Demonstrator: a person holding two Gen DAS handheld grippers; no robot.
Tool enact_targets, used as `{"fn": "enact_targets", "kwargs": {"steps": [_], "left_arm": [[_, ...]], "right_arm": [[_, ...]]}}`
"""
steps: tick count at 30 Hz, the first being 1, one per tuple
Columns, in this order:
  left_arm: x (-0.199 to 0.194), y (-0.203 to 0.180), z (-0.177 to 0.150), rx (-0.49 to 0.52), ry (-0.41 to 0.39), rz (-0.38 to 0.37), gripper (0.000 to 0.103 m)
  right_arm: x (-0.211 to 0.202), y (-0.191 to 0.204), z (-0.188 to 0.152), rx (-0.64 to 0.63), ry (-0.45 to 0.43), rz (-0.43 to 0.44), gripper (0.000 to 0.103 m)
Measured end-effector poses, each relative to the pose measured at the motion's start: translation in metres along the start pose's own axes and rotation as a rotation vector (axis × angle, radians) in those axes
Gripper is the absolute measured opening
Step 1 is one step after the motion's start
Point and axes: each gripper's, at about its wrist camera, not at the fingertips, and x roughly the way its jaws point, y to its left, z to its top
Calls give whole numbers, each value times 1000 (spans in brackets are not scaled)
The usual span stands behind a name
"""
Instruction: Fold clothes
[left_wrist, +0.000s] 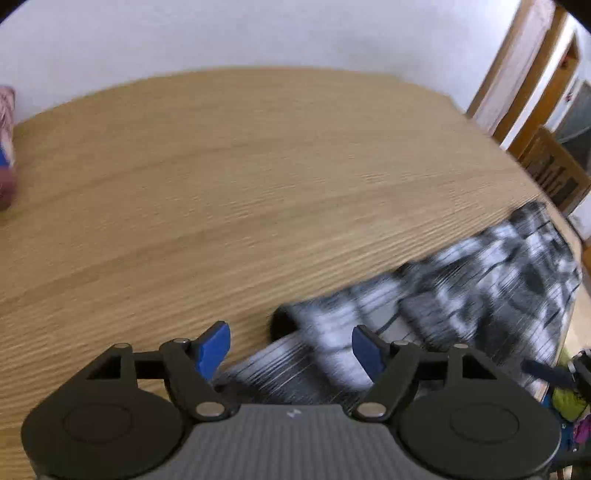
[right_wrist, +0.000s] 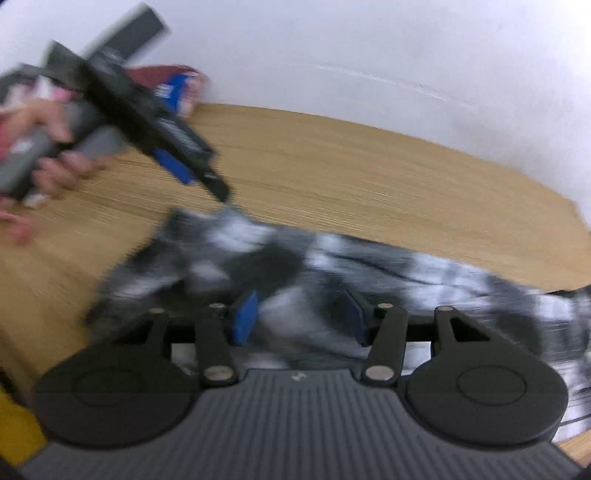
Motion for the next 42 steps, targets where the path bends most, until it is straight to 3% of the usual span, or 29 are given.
{"fn": "enact_targets", "kwargs": {"steps": [3, 8, 15, 20, 26, 29, 33, 38, 42], "left_arm": [[10, 5, -6, 4, 52, -28, 75], [31, -5, -7, 102, 87, -44, 77], [50, -7, 4, 188, 102, -107, 78], [49, -1, 4, 269, 95, -136, 79], [42, 11, -4, 362, 95, -158, 88], [41, 10, -9, 399, 88, -159, 90], [31, 21, -10, 380, 76, -181, 85], [20, 35, -2, 328, 2, -209, 86], [27, 36, -7, 365, 74, -241, 90]], "right_arm": [[0, 22, 1, -7, -10, 73, 54], [29, 52, -12, 19, 124, 209, 55], [36, 84, -21, 24, 168, 197, 55], [27, 97, -25, 7, 121, 136, 55], [30, 101, -32, -7, 164, 52, 55], [35, 109, -31, -67, 142, 0, 69], [18, 129, -30, -189, 125, -52, 69], [13, 118, -39, -141, 135, -144, 70], [28, 123, -40, -184, 59, -164, 70]]}}
